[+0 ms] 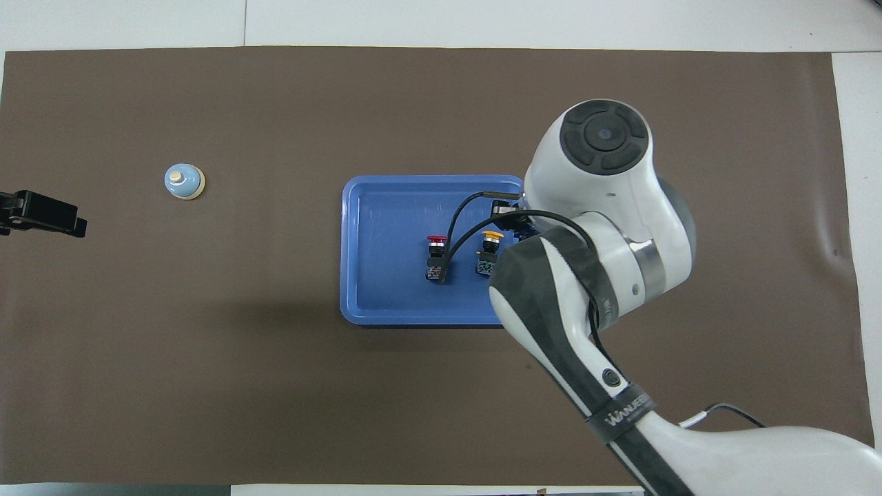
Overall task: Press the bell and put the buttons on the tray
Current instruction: 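Carry the green button into the tray with the right gripper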
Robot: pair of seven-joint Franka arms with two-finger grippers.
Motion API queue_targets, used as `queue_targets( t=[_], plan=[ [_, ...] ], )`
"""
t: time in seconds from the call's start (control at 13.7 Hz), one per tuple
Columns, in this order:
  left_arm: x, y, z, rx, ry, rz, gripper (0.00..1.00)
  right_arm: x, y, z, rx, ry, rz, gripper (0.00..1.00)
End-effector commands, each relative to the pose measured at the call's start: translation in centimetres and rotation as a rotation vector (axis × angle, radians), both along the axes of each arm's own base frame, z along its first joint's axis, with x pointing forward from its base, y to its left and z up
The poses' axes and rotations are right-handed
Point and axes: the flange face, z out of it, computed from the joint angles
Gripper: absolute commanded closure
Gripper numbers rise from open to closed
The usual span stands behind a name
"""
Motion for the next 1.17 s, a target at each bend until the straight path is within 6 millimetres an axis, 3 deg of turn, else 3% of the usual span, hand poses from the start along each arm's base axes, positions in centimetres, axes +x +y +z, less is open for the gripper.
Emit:
queue_targets(
  t=[0.0,0.15,0.29,0.44,1.1],
  plan=[
    [-0.2,0.2,0.6,0.001,0.001,-0.006,0.0,-0.5,6.3,-0.9,0.018,0.009,-0.04,1.0],
    [-0.2,0.2,0.5,0.001,0.002,-0.006,0.0,-1.1,11.5,-3.5,0.012,0.011,-0.083,1.0],
    [-0.2,0.2,0.5,0.001,0.002,-0.006,0.0,-1.1,13.7,-5.6,0.014,0.007,-0.083,1.0],
    [-0.2,0.2,0.6,0.001,0.001,-0.006,0.0,-1.9,16.1,-6.2,0.067,-0.052,-0.052,1.0],
    [-0.2,0.2,0.6,0.001,0.001,-0.006,0.0,-4.7,17.2,-13.1,0.063,-0.057,0.136,1.0]
  ],
)
